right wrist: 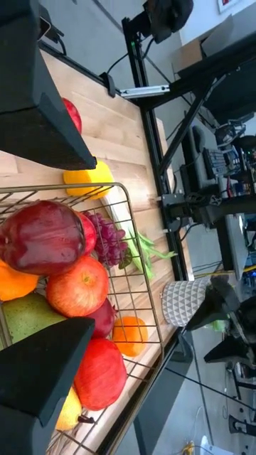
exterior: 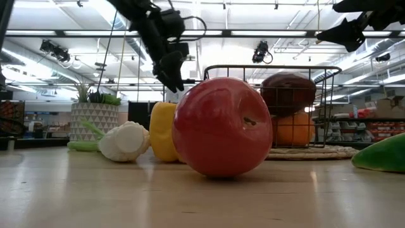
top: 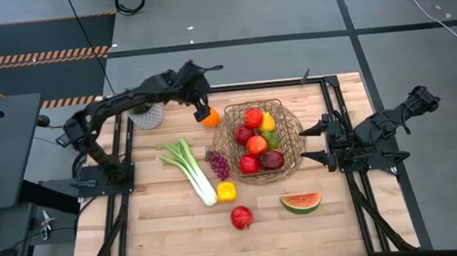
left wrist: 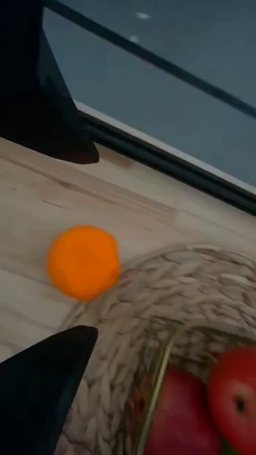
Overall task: Build produce basket
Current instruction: Put the orange into the wire basket
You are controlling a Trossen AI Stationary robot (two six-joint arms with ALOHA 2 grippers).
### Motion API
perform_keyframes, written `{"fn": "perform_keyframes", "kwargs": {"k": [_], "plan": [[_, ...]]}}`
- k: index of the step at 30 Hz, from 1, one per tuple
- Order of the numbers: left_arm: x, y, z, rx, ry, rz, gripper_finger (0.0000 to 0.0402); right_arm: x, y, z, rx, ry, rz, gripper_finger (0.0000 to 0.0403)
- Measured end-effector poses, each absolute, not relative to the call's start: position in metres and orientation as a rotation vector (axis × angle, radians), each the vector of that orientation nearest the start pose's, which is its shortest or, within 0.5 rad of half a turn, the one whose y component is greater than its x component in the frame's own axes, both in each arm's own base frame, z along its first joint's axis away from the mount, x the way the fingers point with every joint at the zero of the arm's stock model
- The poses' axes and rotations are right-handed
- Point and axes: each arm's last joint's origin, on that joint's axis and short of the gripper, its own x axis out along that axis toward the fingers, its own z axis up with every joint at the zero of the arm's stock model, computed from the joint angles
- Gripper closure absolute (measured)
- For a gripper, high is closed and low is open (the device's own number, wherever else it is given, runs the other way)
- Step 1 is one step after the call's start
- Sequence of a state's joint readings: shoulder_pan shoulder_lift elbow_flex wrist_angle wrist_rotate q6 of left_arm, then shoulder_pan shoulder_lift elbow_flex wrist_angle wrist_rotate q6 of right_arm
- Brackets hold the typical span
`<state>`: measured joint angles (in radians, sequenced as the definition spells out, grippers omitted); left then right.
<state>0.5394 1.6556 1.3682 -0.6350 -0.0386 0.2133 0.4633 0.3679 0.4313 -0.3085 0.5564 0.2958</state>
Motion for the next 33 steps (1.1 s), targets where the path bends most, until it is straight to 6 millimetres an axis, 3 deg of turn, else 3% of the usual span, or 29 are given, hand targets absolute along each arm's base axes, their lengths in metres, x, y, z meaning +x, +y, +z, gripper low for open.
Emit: {"fn": "perform_keyframes", "kwargs": {"k": [10,18,26,33], "plan": [[0.300,0.178,0.231,-0.060,0.808,0.477,0.0001,0.101,0.033,0.255,0.150,0.168,-0.116,0.0045],[0.302,0.175,0.209,-0.066,0.748,0.468,0.0002,0.101,0.033,0.259,0.093,0.135,-0.107,0.0045],[0.310,0.178,0.165,-0.149,0.868,0.440,0.0001,0.101,0.033,0.260,0.082,0.120,-0.104,0.0045],[0.311,0.179,0.145,-0.146,0.951,0.412,0.0002,0.101,0.034,0.260,0.082,0.121,-0.104,0.0045]]}}
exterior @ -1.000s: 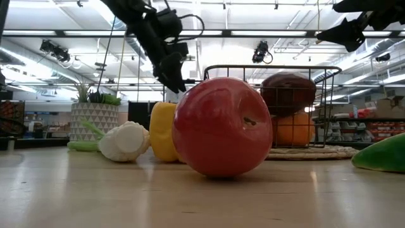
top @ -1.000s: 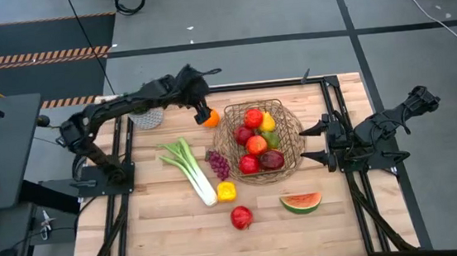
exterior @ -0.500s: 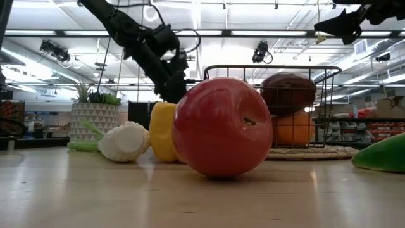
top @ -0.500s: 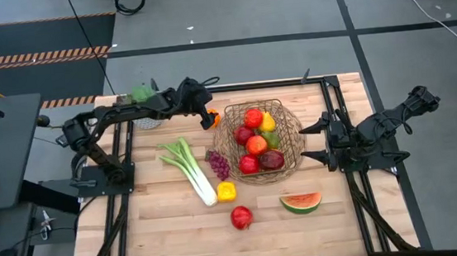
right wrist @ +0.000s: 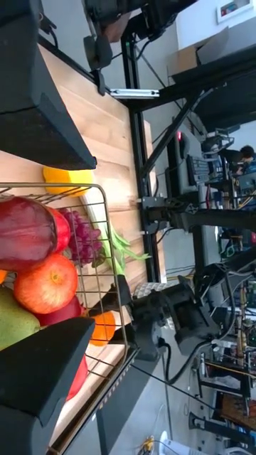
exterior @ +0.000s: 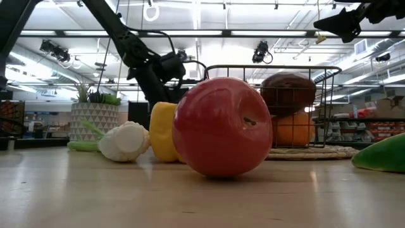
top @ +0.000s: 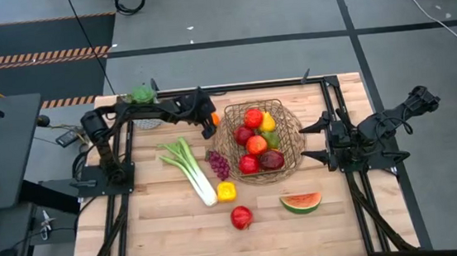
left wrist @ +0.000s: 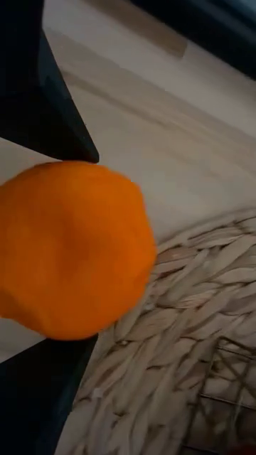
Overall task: Build produce basket
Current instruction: Put the orange into the wire basket
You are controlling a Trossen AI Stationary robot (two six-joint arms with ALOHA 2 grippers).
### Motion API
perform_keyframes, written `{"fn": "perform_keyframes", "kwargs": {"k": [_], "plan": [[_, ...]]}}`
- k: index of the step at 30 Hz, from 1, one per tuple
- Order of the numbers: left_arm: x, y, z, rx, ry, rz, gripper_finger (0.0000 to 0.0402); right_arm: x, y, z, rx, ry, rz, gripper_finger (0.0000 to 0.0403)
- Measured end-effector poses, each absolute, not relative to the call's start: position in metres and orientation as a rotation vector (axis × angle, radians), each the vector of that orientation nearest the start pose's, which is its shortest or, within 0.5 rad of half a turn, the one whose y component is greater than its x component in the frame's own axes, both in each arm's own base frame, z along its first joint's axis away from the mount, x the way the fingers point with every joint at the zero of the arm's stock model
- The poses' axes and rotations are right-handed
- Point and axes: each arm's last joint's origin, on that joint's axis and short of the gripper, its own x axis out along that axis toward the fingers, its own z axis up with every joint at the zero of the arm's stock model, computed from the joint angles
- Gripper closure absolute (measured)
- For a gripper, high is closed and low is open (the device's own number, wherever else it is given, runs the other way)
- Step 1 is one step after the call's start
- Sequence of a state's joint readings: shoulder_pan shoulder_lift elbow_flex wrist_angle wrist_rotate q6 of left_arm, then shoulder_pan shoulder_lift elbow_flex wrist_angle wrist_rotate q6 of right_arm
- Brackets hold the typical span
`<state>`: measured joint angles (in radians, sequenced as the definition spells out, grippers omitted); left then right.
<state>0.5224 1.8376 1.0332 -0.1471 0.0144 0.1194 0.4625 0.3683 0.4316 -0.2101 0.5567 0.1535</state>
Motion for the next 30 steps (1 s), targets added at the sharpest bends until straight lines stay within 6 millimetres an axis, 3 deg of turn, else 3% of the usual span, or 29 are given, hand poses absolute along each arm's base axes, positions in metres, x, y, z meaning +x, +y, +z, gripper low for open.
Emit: {"fn": "perform_keyframes", "kwargs": {"k": [20,30], "plan": [[0.308,0.177,0.141,-0.214,0.997,0.435,0.0002,0.102,0.034,0.262,0.094,0.104,-0.102,0.0045],[0.319,0.184,0.172,-0.197,1.046,0.412,0.0026,0.102,0.034,0.262,0.076,0.102,-0.101,0.0045]]}}
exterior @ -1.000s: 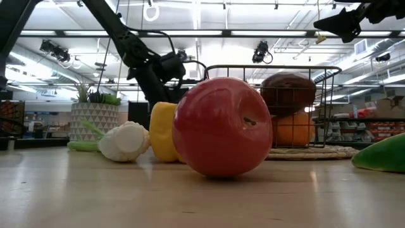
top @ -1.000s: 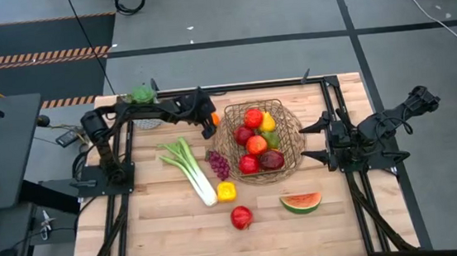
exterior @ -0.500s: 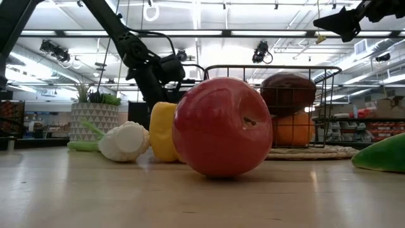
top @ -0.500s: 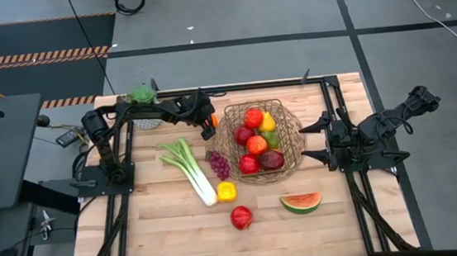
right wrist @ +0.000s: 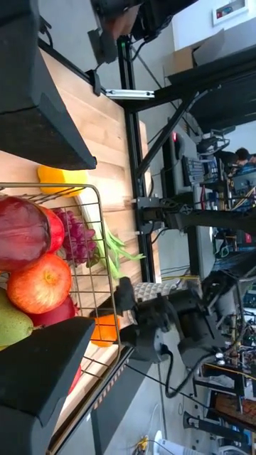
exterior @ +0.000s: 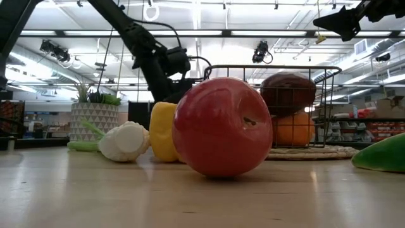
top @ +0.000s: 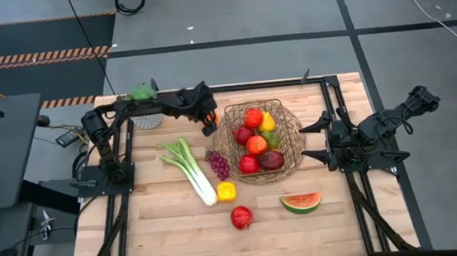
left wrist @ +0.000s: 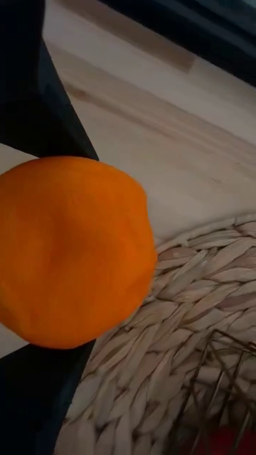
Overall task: Build produce basket
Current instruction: Put the orange into the wire basket
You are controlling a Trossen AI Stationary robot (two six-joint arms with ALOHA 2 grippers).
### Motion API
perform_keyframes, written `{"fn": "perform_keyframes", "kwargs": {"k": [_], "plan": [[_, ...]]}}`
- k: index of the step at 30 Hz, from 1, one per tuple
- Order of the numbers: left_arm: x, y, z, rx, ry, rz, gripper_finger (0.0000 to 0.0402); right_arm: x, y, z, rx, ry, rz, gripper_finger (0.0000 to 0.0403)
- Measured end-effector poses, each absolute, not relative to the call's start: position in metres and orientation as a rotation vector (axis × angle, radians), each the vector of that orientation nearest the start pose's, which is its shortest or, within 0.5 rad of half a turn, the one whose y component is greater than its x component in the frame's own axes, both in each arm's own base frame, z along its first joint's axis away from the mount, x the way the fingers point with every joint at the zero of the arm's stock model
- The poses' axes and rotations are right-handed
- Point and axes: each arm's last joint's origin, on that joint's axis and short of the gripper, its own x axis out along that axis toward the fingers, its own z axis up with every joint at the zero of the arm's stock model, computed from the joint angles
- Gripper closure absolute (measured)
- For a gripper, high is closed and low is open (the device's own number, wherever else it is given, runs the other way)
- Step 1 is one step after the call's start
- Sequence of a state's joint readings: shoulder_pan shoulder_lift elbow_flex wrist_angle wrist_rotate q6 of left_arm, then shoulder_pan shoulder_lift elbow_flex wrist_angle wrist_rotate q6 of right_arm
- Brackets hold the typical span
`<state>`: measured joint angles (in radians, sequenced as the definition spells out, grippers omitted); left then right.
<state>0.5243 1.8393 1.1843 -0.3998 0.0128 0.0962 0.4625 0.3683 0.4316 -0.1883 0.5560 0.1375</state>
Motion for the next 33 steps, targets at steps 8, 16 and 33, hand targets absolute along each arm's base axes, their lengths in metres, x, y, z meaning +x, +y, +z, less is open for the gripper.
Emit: {"fn": "perform_keyframes", "kwargs": {"k": [8,16,33], "plan": [[0.323,0.185,0.227,-0.243,1.202,0.352,0.0028,0.102,0.034,0.263,0.075,0.101,-0.100,0.0045],[0.323,0.171,0.286,-0.425,1.220,0.141,0.0028,0.102,0.034,0.264,0.081,0.089,-0.099,0.0045],[0.389,0.068,0.329,-0.218,0.845,-0.333,0.0028,0.102,0.034,0.265,0.115,0.081,-0.098,0.0045]]}}
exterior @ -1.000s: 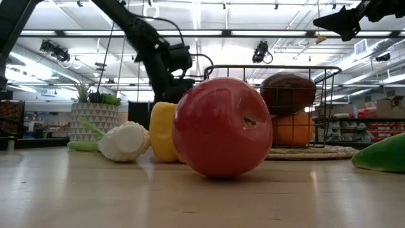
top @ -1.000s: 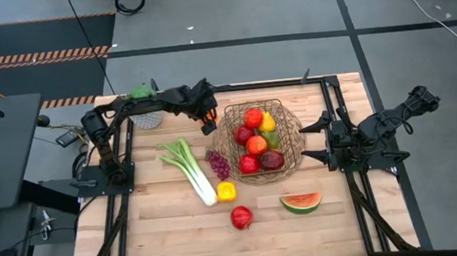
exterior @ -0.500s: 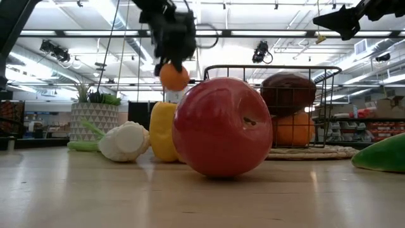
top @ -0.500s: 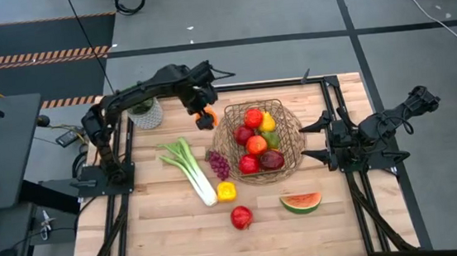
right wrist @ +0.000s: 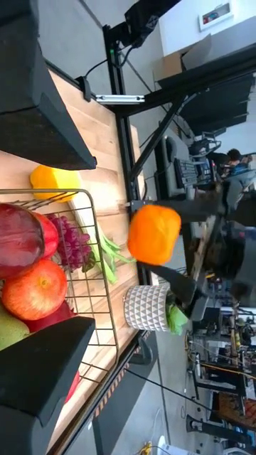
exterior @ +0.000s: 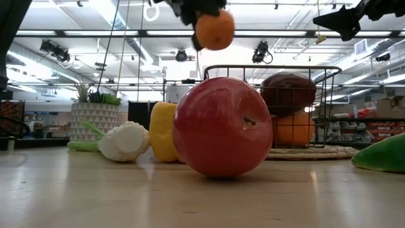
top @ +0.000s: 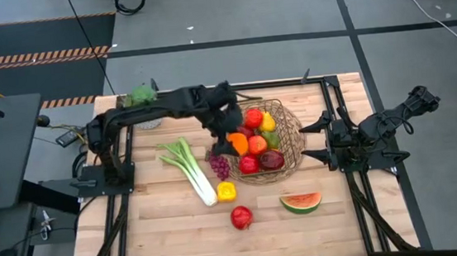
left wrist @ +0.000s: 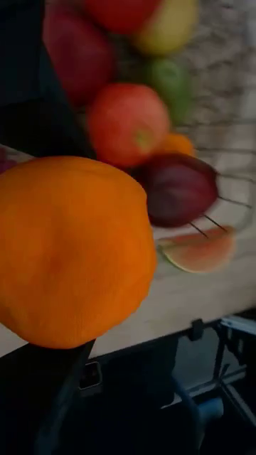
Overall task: Build produce basket
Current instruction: Put the orange into the wire basket
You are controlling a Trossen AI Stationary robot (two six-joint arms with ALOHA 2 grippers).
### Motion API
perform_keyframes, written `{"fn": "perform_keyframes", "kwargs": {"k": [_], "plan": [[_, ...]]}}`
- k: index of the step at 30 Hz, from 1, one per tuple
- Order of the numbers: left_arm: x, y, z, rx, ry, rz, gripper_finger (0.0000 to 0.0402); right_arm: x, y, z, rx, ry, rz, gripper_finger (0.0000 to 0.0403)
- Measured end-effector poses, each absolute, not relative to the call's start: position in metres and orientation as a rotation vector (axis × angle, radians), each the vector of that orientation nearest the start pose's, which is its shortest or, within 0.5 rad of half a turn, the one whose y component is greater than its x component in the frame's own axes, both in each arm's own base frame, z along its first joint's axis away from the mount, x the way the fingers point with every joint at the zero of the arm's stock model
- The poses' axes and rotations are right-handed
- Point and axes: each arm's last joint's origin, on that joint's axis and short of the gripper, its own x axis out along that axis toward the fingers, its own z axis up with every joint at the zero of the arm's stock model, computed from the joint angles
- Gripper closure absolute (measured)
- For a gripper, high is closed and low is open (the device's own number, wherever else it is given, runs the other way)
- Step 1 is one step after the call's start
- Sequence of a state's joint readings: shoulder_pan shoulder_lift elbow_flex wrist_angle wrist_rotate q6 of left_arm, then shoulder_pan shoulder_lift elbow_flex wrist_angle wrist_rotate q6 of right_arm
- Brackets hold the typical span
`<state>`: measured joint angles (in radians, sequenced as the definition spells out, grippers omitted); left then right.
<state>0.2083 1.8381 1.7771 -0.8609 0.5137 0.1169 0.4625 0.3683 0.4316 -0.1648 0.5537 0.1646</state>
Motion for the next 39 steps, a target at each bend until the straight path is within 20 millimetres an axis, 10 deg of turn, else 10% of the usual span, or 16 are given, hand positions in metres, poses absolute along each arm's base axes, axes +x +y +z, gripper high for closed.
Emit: {"fn": "perform_keyframes", "kwargs": {"k": [22,39], "plan": [[0.417,0.011,0.351,0.166,0.519,-0.413,0.0028,0.107,0.036,0.262,0.095,0.104,-0.100,0.0045],[0.415,0.002,0.348,0.999,0.326,-0.657,0.0028,0.107,0.036,0.262,0.092,0.104,-0.100,0.0045]]}}
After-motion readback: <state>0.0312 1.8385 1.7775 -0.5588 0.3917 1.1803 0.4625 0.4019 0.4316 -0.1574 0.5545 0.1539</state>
